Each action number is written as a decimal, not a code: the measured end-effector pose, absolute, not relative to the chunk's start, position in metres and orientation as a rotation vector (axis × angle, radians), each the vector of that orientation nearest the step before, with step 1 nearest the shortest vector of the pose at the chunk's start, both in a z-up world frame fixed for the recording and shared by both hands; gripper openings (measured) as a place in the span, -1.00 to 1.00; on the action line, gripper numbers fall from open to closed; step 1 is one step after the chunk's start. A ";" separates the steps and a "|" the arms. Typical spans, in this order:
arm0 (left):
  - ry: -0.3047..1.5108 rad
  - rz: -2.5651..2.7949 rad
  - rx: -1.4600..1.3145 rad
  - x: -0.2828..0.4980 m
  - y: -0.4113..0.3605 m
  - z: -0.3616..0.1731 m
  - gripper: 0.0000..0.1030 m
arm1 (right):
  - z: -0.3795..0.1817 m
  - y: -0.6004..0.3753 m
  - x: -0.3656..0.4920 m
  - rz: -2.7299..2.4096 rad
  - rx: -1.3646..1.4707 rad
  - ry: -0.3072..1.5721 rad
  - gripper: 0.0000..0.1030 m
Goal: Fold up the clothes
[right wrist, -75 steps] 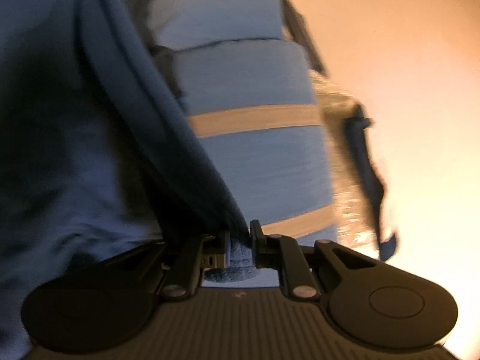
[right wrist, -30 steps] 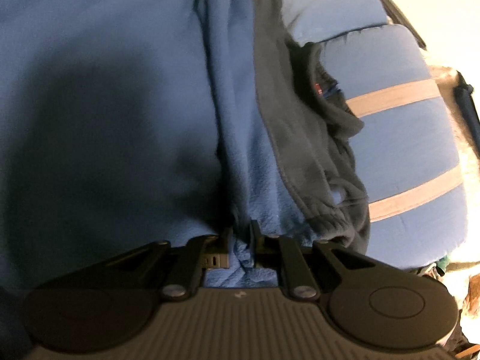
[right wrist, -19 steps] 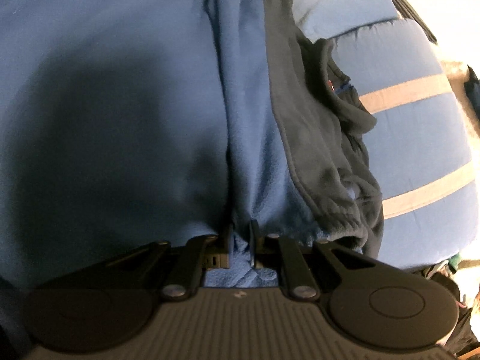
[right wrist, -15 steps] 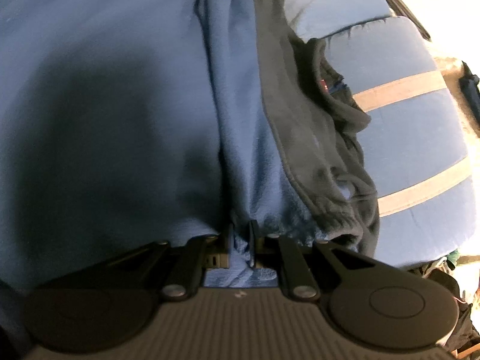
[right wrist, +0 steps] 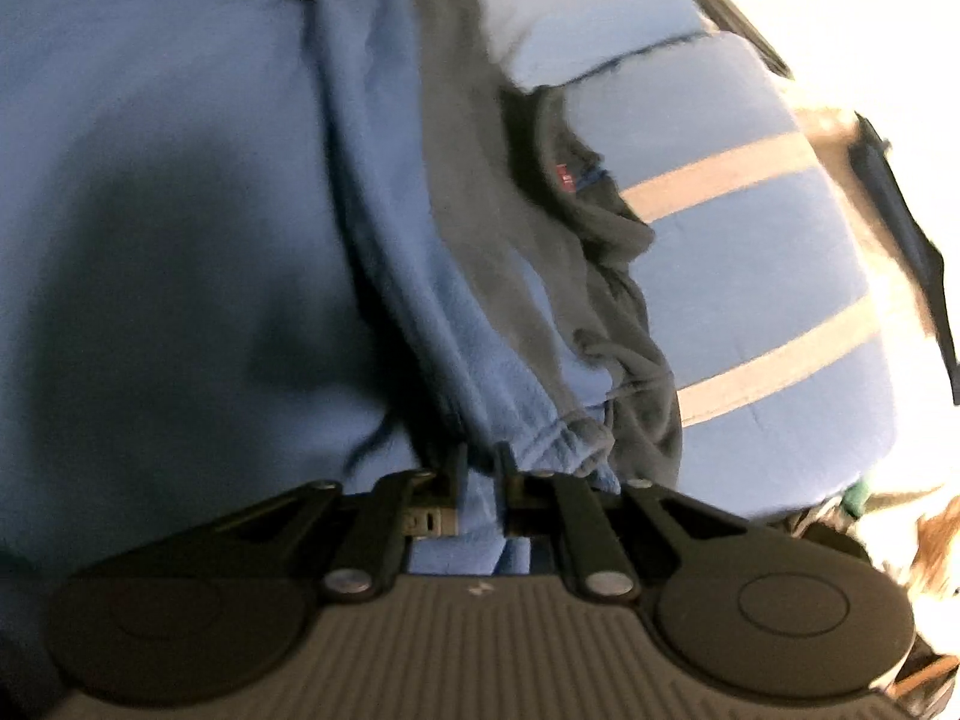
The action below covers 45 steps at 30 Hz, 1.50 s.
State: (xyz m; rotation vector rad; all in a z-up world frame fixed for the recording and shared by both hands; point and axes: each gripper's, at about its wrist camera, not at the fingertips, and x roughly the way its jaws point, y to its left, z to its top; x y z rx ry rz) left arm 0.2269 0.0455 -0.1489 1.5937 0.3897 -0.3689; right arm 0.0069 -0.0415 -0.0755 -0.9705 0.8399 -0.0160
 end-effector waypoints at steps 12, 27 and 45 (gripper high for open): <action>0.470 -0.361 1.523 0.221 0.052 -0.142 -0.79 | -0.064 -0.043 -0.008 0.065 -0.814 0.827 0.30; 0.509 -0.190 1.326 0.213 0.037 -0.147 -0.84 | -0.001 -0.019 0.158 0.244 -0.180 0.668 0.47; 0.386 -0.238 1.245 0.198 0.053 -0.126 -0.75 | -0.038 0.062 0.427 0.274 0.054 0.658 0.44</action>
